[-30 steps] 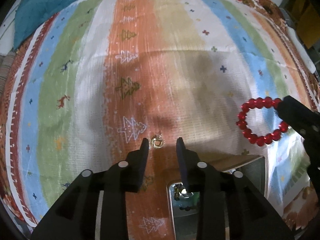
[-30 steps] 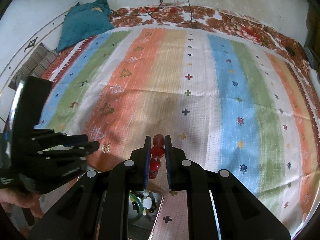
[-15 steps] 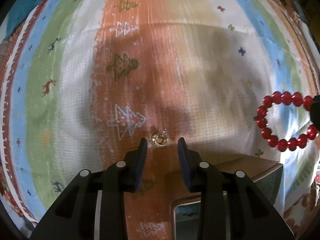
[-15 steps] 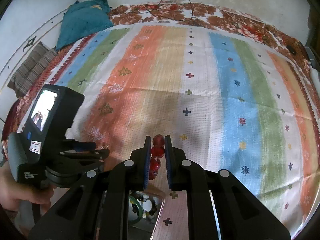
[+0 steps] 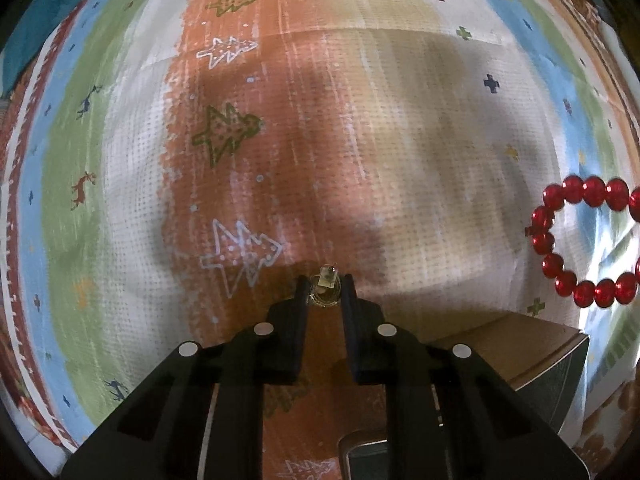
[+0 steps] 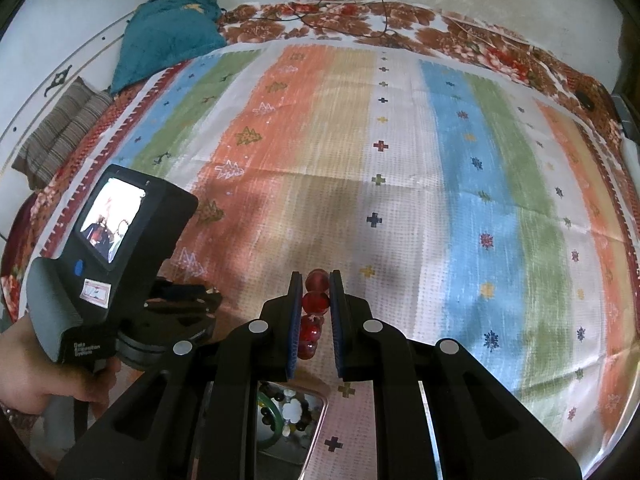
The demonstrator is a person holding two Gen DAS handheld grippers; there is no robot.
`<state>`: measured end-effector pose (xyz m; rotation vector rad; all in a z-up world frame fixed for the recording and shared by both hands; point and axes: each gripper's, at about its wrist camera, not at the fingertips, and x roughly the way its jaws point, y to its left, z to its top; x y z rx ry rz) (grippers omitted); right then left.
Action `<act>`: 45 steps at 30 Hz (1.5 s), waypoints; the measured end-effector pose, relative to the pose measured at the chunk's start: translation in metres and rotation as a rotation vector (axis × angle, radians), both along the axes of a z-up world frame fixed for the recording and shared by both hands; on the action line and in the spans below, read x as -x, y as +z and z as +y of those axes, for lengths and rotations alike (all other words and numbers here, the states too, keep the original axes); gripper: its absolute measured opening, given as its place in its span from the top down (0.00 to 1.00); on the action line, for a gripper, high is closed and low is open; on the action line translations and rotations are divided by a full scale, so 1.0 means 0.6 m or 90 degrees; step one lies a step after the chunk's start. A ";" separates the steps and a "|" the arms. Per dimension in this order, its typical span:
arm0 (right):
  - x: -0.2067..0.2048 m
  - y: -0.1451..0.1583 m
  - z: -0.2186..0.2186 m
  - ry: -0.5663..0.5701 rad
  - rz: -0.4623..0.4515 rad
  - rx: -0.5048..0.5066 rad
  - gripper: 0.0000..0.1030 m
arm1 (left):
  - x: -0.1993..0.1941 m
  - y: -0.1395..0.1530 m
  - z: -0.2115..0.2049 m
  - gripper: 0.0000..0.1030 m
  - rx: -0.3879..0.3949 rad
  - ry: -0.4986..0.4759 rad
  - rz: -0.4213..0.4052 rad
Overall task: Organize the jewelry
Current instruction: 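Lift the gold ring and red bracelet and carry both over the tin, then lower both items into the tin and open both tools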
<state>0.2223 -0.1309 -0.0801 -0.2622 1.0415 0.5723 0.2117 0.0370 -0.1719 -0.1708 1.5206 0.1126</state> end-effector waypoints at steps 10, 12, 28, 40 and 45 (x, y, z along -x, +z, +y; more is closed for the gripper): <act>0.007 0.011 -0.012 -0.001 -0.010 -0.006 0.86 | 0.020 0.073 0.009 0.86 0.007 0.023 -0.086; 0.011 0.014 -0.015 -0.001 -0.013 -0.010 0.86 | 0.031 0.094 0.009 0.86 0.009 0.025 -0.109; 0.069 0.041 -0.028 0.023 -0.033 -0.031 0.86 | 0.125 0.213 -0.028 0.86 -0.003 -0.004 -0.292; 0.125 0.061 -0.054 0.040 -0.041 -0.059 0.86 | 0.192 0.240 -0.047 0.86 0.012 -0.018 -0.347; 0.142 0.054 -0.054 0.049 -0.029 -0.054 0.86 | 0.204 0.234 -0.050 0.85 0.018 -0.020 -0.342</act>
